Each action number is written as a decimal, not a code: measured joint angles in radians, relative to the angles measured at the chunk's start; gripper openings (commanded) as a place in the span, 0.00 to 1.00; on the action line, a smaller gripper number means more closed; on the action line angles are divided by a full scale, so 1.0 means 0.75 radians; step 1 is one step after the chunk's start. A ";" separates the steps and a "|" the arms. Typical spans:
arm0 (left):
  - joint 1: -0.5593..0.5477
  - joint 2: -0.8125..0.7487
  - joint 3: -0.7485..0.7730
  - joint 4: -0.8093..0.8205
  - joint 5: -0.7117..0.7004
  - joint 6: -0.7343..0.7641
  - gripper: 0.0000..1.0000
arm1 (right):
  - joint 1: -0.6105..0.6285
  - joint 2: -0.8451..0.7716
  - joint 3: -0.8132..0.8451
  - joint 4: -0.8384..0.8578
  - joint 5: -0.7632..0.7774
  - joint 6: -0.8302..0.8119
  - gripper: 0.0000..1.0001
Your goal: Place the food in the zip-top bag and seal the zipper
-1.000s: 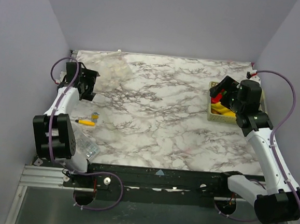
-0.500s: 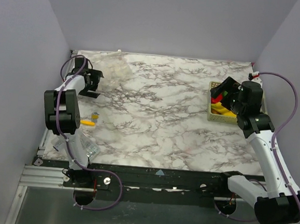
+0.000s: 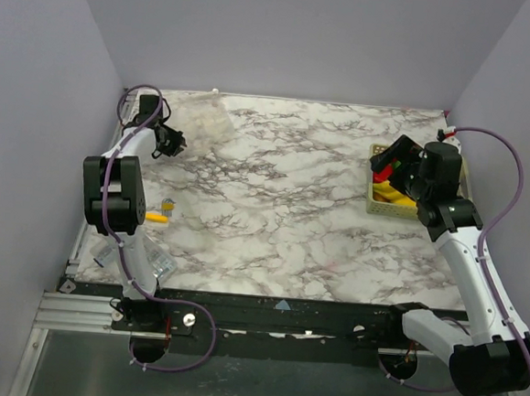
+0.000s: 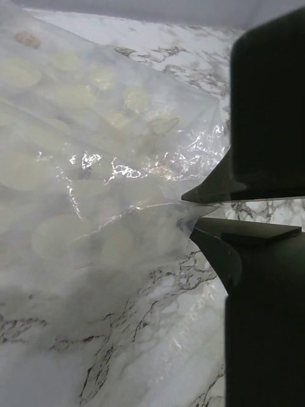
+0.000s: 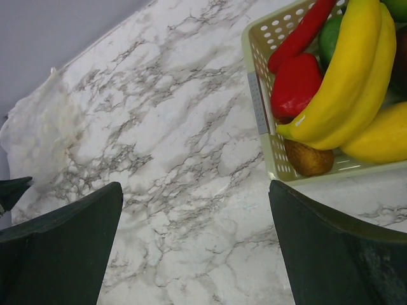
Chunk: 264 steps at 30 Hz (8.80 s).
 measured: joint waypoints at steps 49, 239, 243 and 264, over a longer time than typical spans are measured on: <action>-0.804 -1.133 -0.375 -0.218 -0.165 1.247 0.72 | 0.162 0.760 0.067 0.351 -0.703 -0.288 1.00; -1.075 -0.815 -0.188 -0.490 -0.172 1.171 0.00 | 0.932 0.340 -0.066 0.284 0.230 0.227 0.71; -1.074 -0.771 -0.185 -0.494 -0.187 1.169 0.00 | 0.926 0.340 0.041 0.131 0.368 0.161 0.82; -1.026 -0.725 -0.216 -0.481 0.035 1.153 0.00 | -0.181 0.496 0.176 0.061 0.436 0.080 0.97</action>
